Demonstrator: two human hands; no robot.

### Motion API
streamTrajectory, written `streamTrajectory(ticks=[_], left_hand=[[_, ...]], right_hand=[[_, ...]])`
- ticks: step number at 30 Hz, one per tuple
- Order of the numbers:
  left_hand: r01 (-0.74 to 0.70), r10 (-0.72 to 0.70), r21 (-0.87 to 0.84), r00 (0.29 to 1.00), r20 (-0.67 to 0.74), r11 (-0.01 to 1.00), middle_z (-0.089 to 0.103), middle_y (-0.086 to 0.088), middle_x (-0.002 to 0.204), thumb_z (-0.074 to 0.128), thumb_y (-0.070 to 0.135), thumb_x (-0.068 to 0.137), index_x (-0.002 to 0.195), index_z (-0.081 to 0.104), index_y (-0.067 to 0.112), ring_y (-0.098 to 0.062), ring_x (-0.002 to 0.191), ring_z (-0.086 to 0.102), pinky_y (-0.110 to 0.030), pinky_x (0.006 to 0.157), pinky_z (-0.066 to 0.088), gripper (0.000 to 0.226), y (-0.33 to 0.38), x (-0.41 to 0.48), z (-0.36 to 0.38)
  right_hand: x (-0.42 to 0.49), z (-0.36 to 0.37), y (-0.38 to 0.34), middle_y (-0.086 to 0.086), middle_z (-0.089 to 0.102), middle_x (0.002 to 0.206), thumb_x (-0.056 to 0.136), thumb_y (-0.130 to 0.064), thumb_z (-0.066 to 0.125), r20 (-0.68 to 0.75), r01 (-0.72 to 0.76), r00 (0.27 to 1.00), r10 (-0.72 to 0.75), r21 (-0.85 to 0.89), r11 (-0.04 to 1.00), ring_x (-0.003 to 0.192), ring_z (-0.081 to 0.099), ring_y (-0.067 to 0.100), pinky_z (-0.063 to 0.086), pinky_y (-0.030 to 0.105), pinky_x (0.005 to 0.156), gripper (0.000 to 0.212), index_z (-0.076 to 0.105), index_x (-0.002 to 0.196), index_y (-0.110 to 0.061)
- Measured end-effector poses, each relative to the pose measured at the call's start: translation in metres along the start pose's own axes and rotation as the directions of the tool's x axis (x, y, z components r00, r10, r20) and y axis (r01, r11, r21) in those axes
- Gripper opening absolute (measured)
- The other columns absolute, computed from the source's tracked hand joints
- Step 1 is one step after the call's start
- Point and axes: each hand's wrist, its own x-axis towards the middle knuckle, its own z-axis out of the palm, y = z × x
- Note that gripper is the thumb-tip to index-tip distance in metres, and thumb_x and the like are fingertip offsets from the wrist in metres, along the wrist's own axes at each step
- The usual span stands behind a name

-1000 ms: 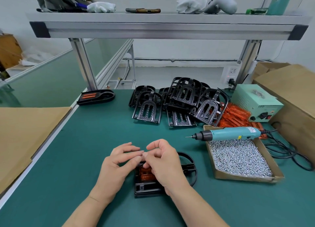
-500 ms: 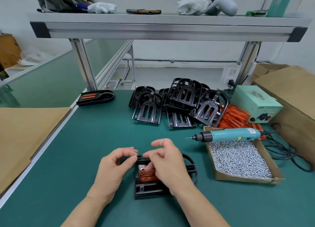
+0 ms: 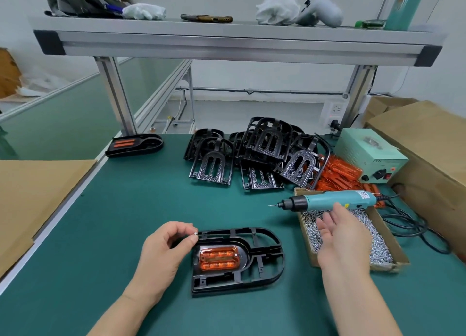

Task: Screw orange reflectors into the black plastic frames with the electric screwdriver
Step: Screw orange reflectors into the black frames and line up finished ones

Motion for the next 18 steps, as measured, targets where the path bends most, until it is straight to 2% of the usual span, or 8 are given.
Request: streamTrajectory(ticks=[1,2,5,8,11,14,16,18], left_hand=[[0.005,-0.005,0.008,1.000,-0.001,1.000,0.076,-0.001,0.096,0.072,-0.004,0.086,0.083,0.075,0.018,-0.008,0.099,0.069,-0.022,0.088,0.046,0.022,0.000,0.000,0.000],[0.010,-0.010,0.019,1.000,-0.001,1.000,0.076,0.000,0.096,0.072,-0.003,0.086,0.083,0.074,0.017,-0.008,0.099,0.069,-0.022,0.087,0.047,0.020,0.001,0.000,0.000],[0.012,-0.012,0.041,1.000,0.006,0.999,0.075,-0.001,0.096,0.072,-0.004,0.086,0.084,0.074,0.014,-0.006,0.100,0.068,-0.022,0.088,0.046,0.018,0.002,-0.001,0.001],[0.012,-0.013,0.058,1.000,0.016,0.998,0.076,0.000,0.097,0.071,-0.003,0.086,0.084,0.074,0.014,-0.005,0.101,0.068,-0.023,0.089,0.046,0.018,0.003,-0.001,0.001],[0.011,-0.013,0.076,1.000,0.023,0.997,0.075,0.001,0.098,0.071,-0.001,0.088,0.084,0.075,0.016,-0.003,0.102,0.067,-0.021,0.089,0.045,0.018,0.004,-0.001,0.000],[0.006,-0.009,0.088,1.000,0.028,0.996,0.075,0.001,0.099,0.070,0.000,0.088,0.083,0.075,0.018,-0.002,0.104,0.067,-0.021,0.089,0.045,0.019,0.004,-0.001,0.000],[-0.002,0.000,0.095,1.000,0.030,0.996,0.075,0.002,0.099,0.069,0.001,0.090,0.083,0.075,0.019,-0.001,0.105,0.066,-0.021,0.089,0.044,0.021,0.005,-0.001,0.000],[-0.016,0.012,0.103,0.999,0.034,0.995,0.075,0.002,0.099,0.068,0.001,0.091,0.081,0.075,0.022,0.000,0.106,0.066,-0.021,0.089,0.044,0.025,0.005,0.000,0.000]], right_hand=[[0.003,0.002,-0.001,0.015,0.062,0.129,0.101,-0.013,0.056,0.009,-0.026,1.000,0.026,-0.009,1.000,0.125,0.059,0.027,0.050,0.027,0.084,0.029,0.054,0.129,-0.005],[0.006,0.005,-0.001,0.018,0.062,0.131,0.102,-0.013,0.056,0.019,-0.049,0.999,0.050,-0.020,0.999,0.118,0.064,0.026,0.052,0.025,0.080,0.023,0.056,0.124,-0.007],[0.016,0.012,-0.002,0.016,0.067,0.119,0.100,-0.013,0.058,0.033,-0.129,0.991,0.129,-0.019,0.991,0.085,0.068,0.018,0.053,0.027,0.068,0.016,0.057,0.116,-0.009],[0.027,0.017,-0.004,0.012,0.066,0.107,0.099,-0.016,0.061,0.029,-0.206,0.978,0.207,-0.033,0.978,0.079,0.065,0.019,0.052,0.027,0.061,0.006,0.057,0.101,-0.014],[0.034,0.019,-0.005,0.007,0.065,0.098,0.097,-0.022,0.064,0.017,-0.238,0.971,0.239,-0.033,0.971,0.076,0.063,0.018,0.049,0.024,0.054,0.011,0.055,0.094,-0.019],[0.034,0.019,-0.004,0.005,0.067,0.085,0.096,-0.026,0.066,0.053,-0.219,0.975,0.217,0.027,0.975,0.060,0.066,0.012,0.047,0.021,0.043,0.013,0.054,0.096,-0.019],[0.030,0.018,-0.004,0.004,0.062,0.074,0.092,-0.023,0.068,0.088,-0.164,0.984,0.155,0.110,0.980,0.050,0.062,0.011,0.050,0.020,0.045,0.017,0.055,0.100,-0.015],[0.025,0.019,-0.006,0.003,0.055,0.070,0.089,-0.021,0.069,0.110,-0.079,0.992,0.062,0.157,0.984,0.049,0.055,0.010,0.047,0.019,0.046,0.023,0.054,0.106,-0.015]])
